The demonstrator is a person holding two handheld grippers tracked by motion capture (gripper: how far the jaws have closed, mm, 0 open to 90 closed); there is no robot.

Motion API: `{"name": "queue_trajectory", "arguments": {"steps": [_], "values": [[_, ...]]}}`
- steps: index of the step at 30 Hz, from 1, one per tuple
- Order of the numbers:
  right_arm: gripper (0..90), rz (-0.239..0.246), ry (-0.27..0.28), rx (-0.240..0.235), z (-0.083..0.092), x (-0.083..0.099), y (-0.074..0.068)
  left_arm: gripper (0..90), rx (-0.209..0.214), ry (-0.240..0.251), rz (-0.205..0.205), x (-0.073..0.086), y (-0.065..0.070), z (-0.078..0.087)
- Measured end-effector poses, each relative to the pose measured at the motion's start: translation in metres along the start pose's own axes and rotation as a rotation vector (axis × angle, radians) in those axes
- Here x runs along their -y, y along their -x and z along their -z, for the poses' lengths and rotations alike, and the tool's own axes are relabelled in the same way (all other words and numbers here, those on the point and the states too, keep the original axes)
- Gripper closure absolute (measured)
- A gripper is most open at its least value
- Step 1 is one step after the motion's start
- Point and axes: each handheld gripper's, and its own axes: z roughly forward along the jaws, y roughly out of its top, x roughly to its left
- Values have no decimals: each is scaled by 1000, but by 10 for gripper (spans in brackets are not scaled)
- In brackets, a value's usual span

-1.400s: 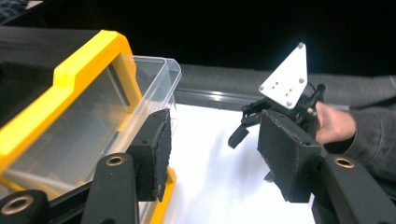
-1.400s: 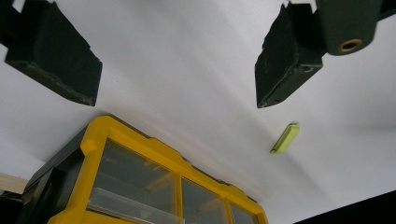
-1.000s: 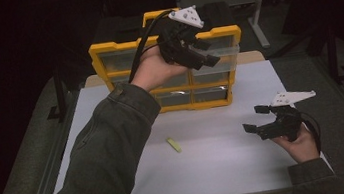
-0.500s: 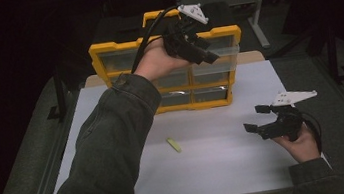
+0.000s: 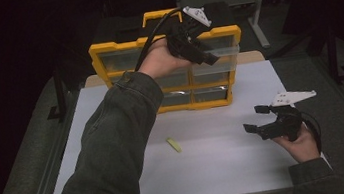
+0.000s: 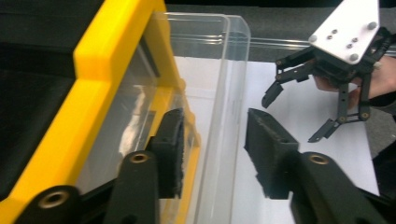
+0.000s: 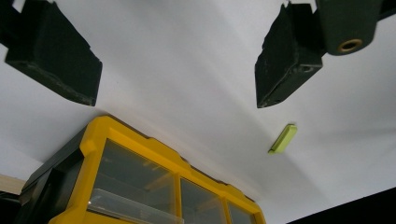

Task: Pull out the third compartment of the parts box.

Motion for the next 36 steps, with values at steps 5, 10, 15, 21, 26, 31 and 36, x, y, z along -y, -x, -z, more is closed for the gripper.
{"name": "queue_trajectory", "arguments": {"steps": [5, 10, 15, 21, 26, 31, 36], "values": [[141, 2, 2, -2, 0, 0, 0, 673, 33, -1, 7, 0, -1, -1], [141, 1, -1, -5, 0, 0, 0, 719, 42, 4, 9, 2, -2, 0], [141, 2, -1, -5, 0, 0, 0, 728, 56, 4, 10, 2, -1, 1], [141, 3, 0, -7, 0, 0, -1, 736, 76, 13, -1, 3, 4, 4], [141, 6, 1, -7, -1, 0, -1, 737, 85, 18, 4, 4, 9, 5], [141, 4, 2, -8, -1, 0, -1, 742, 90, 18, -3, 3, 14, 7], [141, 5, 2, -7, -1, 0, -1, 750, 102, 29, -13, 2, 20, 9]]}}
